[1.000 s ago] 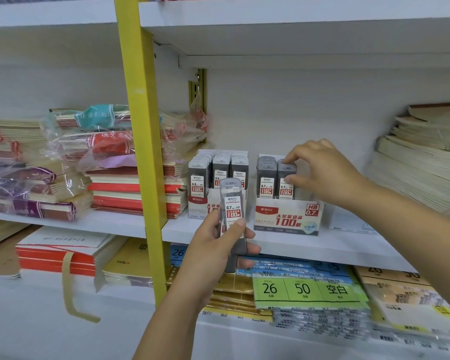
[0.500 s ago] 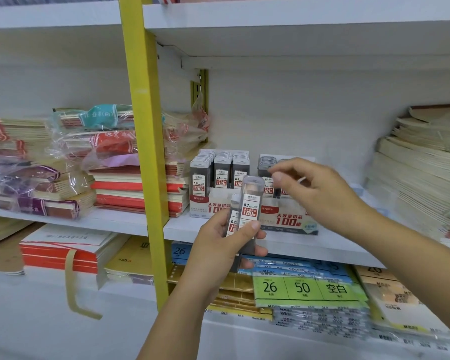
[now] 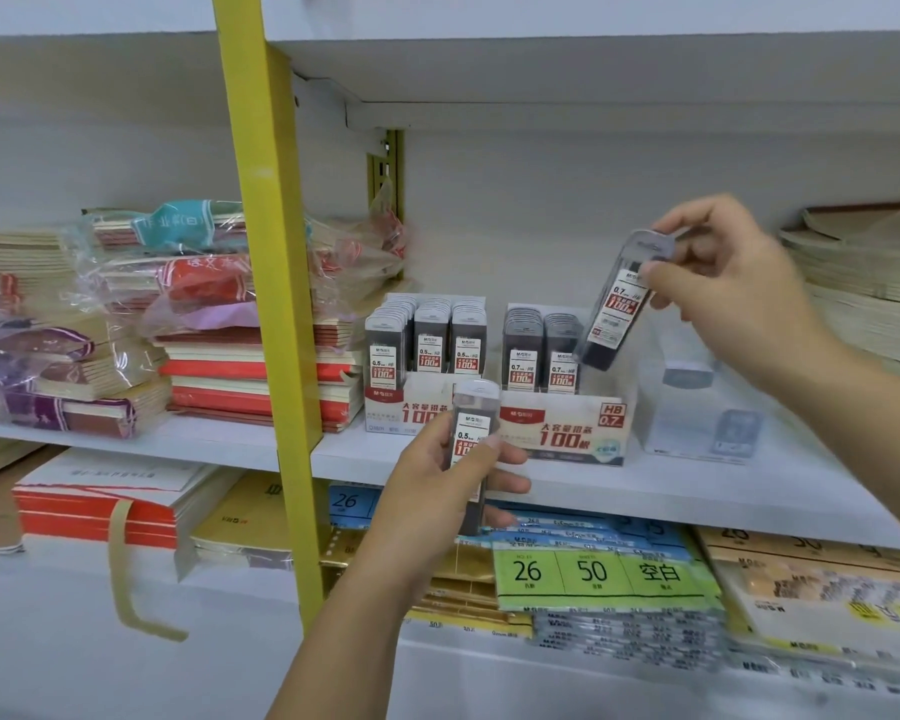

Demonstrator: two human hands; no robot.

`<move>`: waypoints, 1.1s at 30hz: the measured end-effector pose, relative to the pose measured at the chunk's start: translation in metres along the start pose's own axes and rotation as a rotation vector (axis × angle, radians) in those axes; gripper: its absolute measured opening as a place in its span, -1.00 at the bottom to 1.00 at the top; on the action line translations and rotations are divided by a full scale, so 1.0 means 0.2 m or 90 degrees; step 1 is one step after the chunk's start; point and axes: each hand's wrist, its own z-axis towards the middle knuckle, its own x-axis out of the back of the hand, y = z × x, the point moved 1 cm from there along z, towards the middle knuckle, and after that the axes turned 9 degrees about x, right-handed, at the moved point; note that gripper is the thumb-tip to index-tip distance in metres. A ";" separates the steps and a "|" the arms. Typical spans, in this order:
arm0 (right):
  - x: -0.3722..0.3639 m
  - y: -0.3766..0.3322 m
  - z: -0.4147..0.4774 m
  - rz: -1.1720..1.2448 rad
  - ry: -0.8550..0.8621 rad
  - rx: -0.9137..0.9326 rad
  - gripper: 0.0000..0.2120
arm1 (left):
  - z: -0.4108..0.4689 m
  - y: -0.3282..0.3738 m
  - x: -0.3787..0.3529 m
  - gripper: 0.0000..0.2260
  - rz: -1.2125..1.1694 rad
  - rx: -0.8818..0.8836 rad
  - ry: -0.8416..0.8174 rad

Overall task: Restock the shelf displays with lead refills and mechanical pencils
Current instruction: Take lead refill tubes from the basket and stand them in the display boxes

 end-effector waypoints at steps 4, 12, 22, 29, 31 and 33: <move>0.00 0.12 0.08 -0.240 -0.080 0.035 -0.70 | 0.03 -0.01 0.00 -0.78 0.007 0.003 0.021; -0.13 0.27 0.07 -0.387 -0.241 0.048 -0.81 | 0.05 -0.02 0.05 -0.77 0.014 0.012 0.055; -0.14 0.33 0.15 -0.400 -0.192 0.012 -0.89 | 0.05 -0.01 0.10 -0.83 -0.035 0.010 0.079; -0.15 0.29 0.11 -0.456 -0.175 0.020 -0.77 | 0.03 -0.01 0.13 -0.85 -0.017 -0.013 0.094; -0.17 0.17 0.07 -0.425 -0.089 0.081 -0.81 | 0.02 0.00 0.14 -0.85 -0.010 -0.018 0.094; -0.23 0.01 -0.01 -0.295 -0.089 0.105 -0.86 | 0.00 0.01 0.15 -0.86 -0.013 -0.022 0.089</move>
